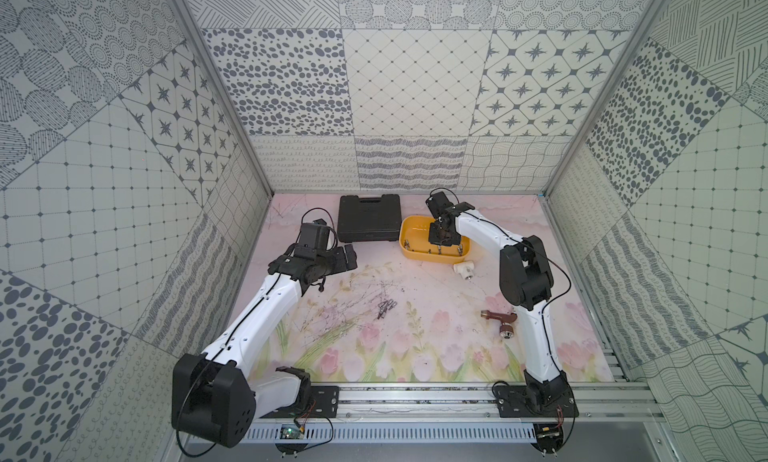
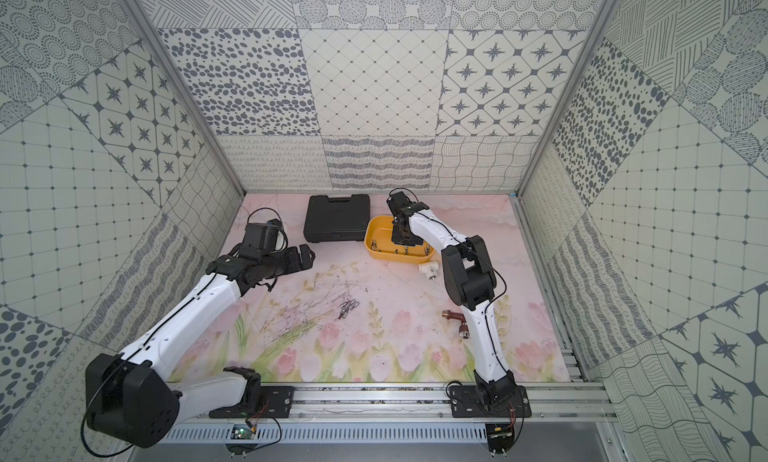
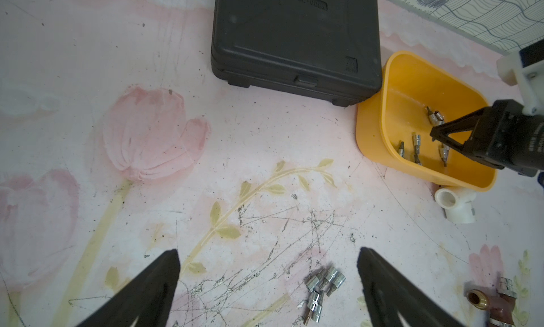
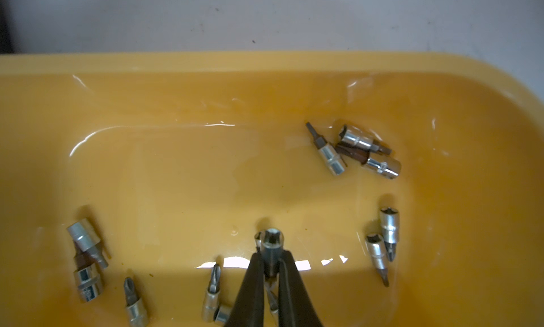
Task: Put the bit on the desktop into the storage box
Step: Place the screwdriver bit in the storage box.
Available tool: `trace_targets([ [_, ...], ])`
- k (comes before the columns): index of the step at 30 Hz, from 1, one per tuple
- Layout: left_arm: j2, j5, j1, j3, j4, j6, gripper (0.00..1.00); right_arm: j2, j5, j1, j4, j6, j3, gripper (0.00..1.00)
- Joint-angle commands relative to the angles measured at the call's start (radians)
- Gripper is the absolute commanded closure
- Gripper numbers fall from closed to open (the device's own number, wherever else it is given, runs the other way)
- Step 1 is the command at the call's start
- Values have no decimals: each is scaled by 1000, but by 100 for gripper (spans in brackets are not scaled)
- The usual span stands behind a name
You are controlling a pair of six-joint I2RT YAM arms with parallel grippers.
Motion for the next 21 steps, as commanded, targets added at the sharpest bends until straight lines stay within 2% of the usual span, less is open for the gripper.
trace_targets([
  [1, 4, 23, 3, 17, -1, 28, 1, 17, 1, -3, 26, -15, 6, 97],
  [8, 5, 21, 3, 16, -2, 29, 1, 10, 7, -3, 29, -21, 0, 94],
  [17, 3, 45, 2, 19, -3, 40, 1, -97, 27, -3, 126, -106, -99, 63],
  [21, 6, 70, 3, 25, -11, 36, 1, -158, 59, -4, 148, -161, -126, 54],
])
